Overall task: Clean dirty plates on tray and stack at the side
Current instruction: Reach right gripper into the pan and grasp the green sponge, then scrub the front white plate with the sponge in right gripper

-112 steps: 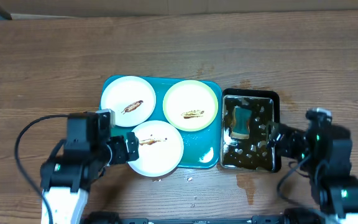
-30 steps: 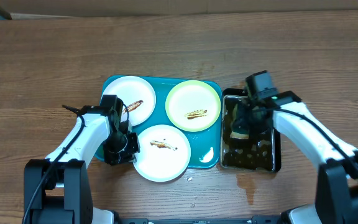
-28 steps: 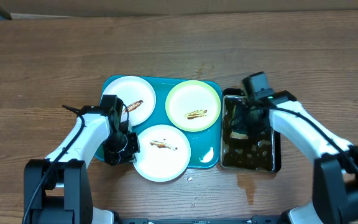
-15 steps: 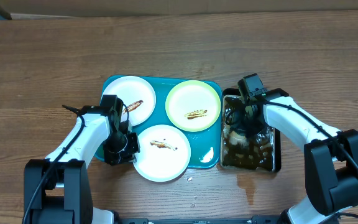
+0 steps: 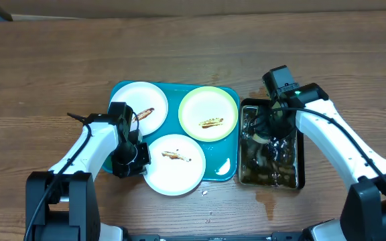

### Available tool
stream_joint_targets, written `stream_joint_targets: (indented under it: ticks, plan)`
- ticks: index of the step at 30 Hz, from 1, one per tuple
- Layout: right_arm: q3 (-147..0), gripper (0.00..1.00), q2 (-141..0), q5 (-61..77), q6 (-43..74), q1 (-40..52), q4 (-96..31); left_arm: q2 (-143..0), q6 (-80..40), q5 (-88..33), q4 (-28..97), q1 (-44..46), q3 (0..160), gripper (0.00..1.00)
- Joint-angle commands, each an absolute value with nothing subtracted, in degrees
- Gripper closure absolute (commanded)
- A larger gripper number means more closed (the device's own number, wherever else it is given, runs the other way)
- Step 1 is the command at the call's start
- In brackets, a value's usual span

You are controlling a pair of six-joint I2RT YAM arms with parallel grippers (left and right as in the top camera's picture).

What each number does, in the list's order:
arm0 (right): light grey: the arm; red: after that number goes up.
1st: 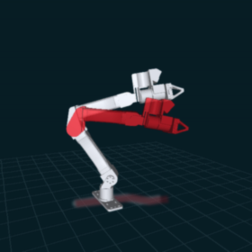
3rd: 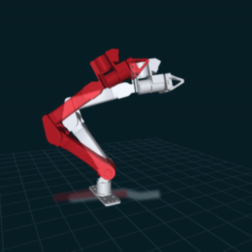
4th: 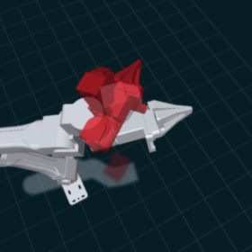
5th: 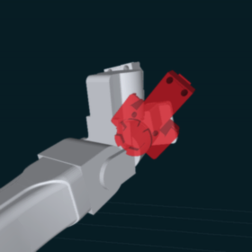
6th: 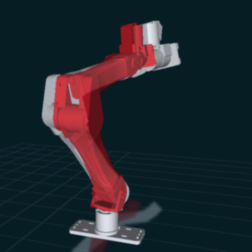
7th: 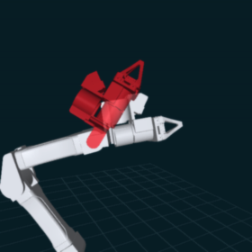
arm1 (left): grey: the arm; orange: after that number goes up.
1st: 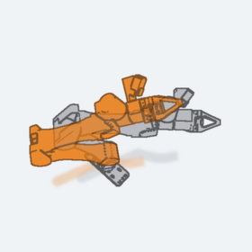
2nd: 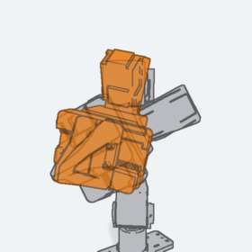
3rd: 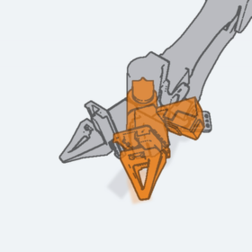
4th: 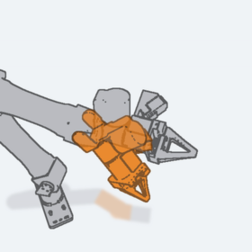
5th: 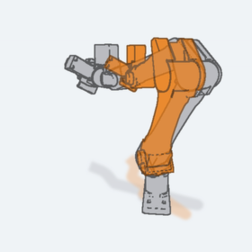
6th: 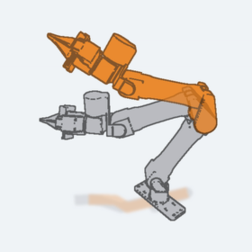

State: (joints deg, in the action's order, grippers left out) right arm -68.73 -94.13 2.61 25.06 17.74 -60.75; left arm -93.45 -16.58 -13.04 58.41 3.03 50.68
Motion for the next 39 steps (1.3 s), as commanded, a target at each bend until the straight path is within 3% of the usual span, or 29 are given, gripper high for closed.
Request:
stream_joint_targets:
  ticks: [1, 7, 11, 22, 39]
  plan:
    - [-69.56, 0.96, -93.49, 4.23, 21.76, 18.04, -62.26, -93.86, -16.75, -12.08, 58.06, 3.40, 51.55, 0.96]
    - [-69.69, 0.96, -92.58, 24.08, 10.17, 18.85, -62.57, -93.86, -16.75, -12.05, 57.74, 3.40, 51.55, 0.96]
    - [-69.82, 0.96, -92.27, 34.24, 8.80, 23.53, -58.11, -93.86, -16.75, -12.10, 57.12, 3.42, 51.55, 0.96]
    - [-69.71, 0.96, -95.85, 29.39, 26.06, 41.89, -35.73, -93.86, -16.75, -12.12, 56.95, 3.42, 51.55, 0.96]
    - [-69.71, 0.96, -109.86, 29.45, 41.28, 48.97, -17.56, -93.86, -16.75, -12.12, 56.93, 3.42, 51.55, 0.96]
